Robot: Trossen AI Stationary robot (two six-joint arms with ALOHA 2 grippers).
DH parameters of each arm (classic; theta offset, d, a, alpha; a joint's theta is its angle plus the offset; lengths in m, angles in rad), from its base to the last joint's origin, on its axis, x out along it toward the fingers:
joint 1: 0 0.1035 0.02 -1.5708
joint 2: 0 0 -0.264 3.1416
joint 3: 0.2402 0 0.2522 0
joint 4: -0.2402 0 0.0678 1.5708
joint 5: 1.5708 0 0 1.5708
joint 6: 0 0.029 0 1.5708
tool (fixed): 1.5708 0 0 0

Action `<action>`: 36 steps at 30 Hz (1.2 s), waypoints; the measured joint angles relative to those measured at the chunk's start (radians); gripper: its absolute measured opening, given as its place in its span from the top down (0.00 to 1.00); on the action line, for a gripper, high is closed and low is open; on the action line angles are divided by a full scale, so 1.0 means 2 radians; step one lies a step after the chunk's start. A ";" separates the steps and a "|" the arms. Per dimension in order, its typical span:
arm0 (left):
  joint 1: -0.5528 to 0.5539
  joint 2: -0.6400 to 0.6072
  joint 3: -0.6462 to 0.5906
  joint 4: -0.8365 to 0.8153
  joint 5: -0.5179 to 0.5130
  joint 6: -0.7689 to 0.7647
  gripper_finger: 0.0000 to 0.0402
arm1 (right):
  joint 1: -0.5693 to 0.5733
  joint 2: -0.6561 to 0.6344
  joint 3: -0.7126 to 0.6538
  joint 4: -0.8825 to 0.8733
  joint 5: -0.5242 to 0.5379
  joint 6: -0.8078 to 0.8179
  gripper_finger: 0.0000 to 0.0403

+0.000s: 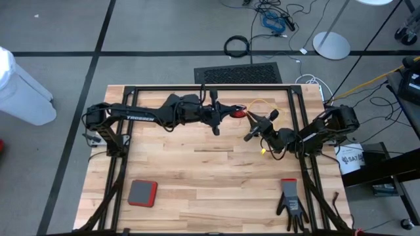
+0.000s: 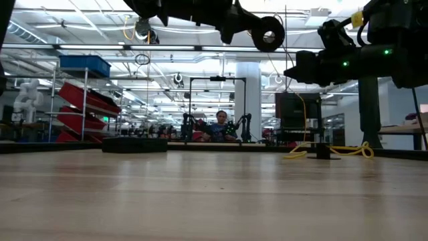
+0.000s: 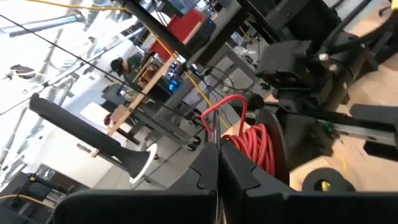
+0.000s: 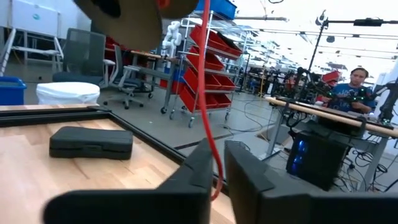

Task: Coil cords
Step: Coil the red wire onto the black spool

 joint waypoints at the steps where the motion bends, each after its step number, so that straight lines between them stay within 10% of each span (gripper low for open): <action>1: 0.000 0.000 0.000 -0.004 0.000 0.000 1.00 | 0.000 0.000 0.000 0.000 0.000 0.000 0.96; 14: 0.023 0.000 0.000 -0.046 -0.013 0.018 1.00 | 0.034 0.000 0.044 -0.009 -0.065 0.010 1.00; 26: 0.039 0.029 0.000 -0.019 -0.031 0.008 1.00 | 0.078 -0.001 0.192 -0.225 -0.079 -0.044 1.00; 36: 0.039 0.035 0.000 0.049 -0.011 -0.064 1.00 | 0.068 -0.001 0.183 -0.267 -0.047 -0.047 1.00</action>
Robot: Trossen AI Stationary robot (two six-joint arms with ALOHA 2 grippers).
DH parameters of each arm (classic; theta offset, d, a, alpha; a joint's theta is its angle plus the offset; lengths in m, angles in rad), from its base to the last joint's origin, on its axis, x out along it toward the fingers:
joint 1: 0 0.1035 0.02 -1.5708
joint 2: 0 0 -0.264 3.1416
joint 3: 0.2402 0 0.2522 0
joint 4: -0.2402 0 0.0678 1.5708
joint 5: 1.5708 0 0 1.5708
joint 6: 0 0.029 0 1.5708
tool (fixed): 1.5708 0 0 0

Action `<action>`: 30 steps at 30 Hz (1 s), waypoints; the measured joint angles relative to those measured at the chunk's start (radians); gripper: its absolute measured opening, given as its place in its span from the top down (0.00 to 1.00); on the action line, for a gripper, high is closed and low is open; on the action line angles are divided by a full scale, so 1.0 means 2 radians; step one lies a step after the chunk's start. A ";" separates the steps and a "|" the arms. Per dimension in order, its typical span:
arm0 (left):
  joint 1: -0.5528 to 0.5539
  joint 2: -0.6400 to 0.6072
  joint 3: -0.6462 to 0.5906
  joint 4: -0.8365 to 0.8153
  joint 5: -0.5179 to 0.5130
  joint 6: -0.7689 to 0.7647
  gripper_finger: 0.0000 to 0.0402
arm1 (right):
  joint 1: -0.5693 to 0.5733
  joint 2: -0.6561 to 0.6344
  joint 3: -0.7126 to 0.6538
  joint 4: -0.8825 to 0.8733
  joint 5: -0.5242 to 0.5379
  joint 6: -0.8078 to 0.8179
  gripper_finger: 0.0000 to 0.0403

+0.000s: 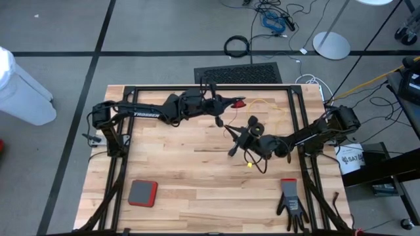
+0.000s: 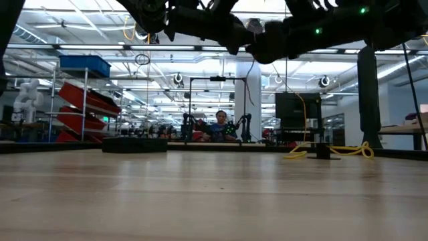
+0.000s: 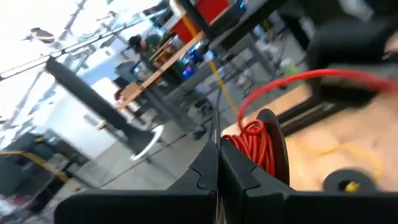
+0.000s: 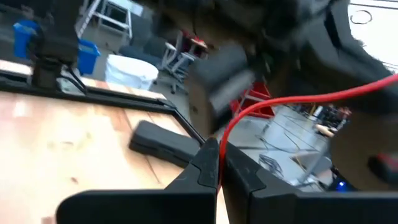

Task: Coil cords
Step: Coil the red wire onto the black spool

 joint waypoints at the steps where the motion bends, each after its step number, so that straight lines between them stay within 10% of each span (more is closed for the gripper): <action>1: 0.000 0.000 0.000 0.002 0.010 -0.010 1.00 | -0.004 0.000 -0.003 0.000 0.000 0.000 1.00; 30: -0.010 0.007 0.000 0.055 -0.009 -0.026 1.00 | -0.036 0.006 -0.005 0.011 -0.097 0.005 1.00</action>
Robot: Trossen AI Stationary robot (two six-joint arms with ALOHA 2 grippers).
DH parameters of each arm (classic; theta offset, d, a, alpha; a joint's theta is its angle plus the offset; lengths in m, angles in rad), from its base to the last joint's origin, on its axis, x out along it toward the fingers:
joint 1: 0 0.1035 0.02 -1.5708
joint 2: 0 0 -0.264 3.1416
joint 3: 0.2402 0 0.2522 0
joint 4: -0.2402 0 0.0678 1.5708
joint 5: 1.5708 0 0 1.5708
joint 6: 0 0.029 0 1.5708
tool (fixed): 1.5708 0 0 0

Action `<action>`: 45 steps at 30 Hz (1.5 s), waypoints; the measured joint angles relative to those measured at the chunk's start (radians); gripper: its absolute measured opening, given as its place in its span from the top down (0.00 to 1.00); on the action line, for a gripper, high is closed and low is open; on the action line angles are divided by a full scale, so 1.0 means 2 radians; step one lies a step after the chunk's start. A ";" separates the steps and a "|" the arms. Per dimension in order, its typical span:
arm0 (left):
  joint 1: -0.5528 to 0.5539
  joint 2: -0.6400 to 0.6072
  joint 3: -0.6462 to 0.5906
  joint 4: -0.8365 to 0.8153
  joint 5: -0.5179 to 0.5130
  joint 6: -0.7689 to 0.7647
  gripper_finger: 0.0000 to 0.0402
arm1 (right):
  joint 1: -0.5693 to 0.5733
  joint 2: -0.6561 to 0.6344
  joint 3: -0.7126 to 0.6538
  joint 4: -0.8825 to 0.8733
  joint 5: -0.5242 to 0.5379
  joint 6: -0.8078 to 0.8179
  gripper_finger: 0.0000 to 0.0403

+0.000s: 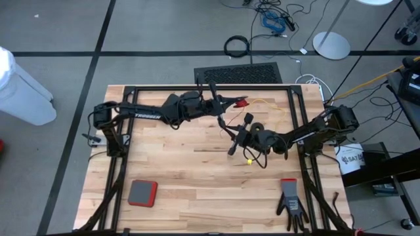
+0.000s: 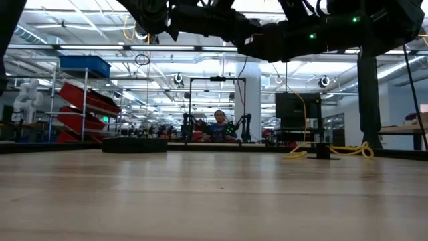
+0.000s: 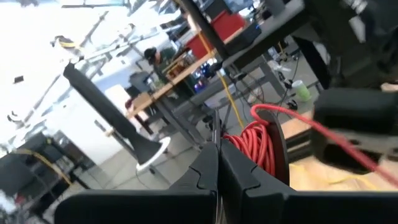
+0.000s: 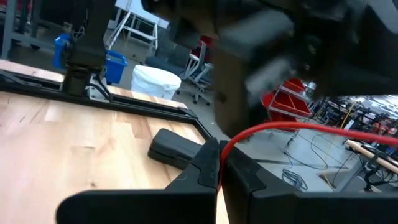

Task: Coil cords
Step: Coil the red wire onto the black spool

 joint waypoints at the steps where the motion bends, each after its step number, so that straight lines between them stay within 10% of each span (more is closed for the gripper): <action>1: 0.002 0.003 0.000 0.001 0.000 -0.007 1.00 | 0.000 0.000 0.003 -0.006 0.000 0.000 1.00; 29: 0.001 0.025 0.016 0.122 0.105 -0.251 1.00 | -0.058 0.098 0.030 0.056 0.003 -0.014 1.00; 36: 0.012 -0.032 0.016 -0.016 0.244 -0.263 1.00 | -0.058 0.070 0.003 0.018 0.027 -0.016 1.00; 45: 0.029 -0.127 0.017 -0.286 0.295 -0.147 1.00 | -0.031 0.010 -0.005 -0.094 0.029 0.022 1.00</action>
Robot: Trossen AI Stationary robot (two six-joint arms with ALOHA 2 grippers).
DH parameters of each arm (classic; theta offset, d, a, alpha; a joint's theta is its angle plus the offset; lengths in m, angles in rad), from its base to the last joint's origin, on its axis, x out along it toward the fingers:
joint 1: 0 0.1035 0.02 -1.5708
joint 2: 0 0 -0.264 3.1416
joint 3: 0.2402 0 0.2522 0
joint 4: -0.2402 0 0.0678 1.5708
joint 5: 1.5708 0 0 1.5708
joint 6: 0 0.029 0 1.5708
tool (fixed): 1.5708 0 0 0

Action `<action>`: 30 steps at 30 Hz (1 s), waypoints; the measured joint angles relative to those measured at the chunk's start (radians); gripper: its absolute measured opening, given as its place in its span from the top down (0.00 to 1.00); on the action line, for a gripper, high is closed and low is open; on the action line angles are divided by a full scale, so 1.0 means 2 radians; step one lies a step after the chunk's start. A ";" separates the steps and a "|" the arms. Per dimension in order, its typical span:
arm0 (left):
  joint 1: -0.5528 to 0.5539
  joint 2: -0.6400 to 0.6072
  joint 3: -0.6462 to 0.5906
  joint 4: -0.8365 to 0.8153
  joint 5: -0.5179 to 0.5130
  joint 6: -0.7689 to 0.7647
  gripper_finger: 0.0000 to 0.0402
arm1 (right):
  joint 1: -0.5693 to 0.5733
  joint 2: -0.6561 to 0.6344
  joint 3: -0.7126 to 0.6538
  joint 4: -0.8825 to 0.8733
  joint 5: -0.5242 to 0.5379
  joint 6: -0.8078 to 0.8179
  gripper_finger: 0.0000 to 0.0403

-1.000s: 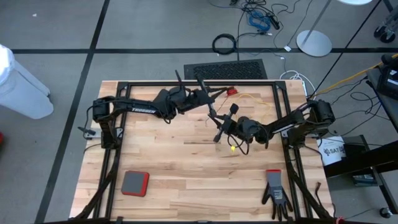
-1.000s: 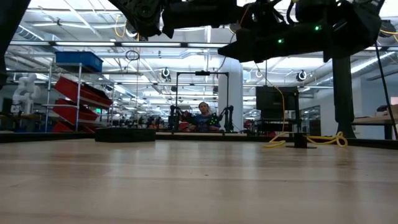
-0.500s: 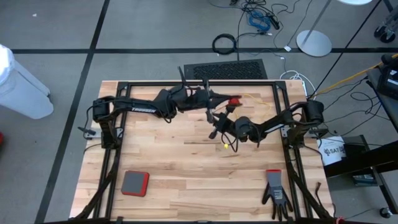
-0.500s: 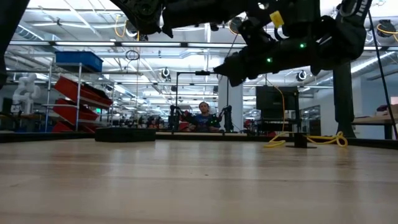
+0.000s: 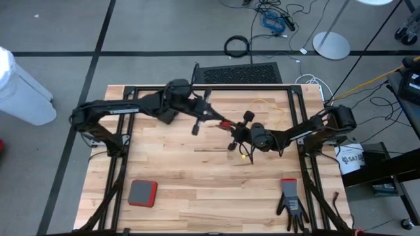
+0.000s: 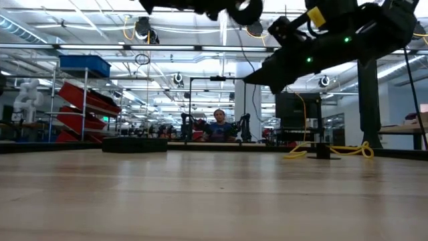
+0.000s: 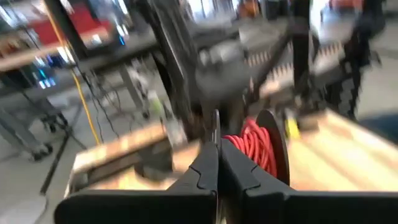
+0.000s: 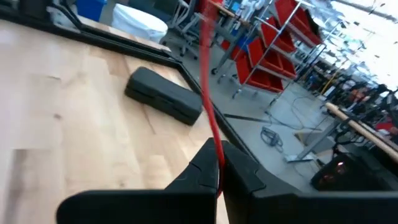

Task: Coil cords
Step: Coil the red wire onto the black spool

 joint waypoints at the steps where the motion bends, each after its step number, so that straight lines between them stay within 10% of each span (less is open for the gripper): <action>1: 0.001 -0.007 0.000 -0.031 -0.001 0.015 1.00 | 0.004 -0.006 0.000 -0.008 0.000 0.008 1.00; 12: -0.002 -0.016 -0.001 -0.241 -0.131 0.137 1.00 | 0.030 -0.040 0.000 -0.058 -0.055 0.069 1.00; 30: -0.029 0.028 -0.001 -0.261 -0.267 0.163 1.00 | 0.029 -0.040 0.060 -0.100 -0.068 0.078 1.00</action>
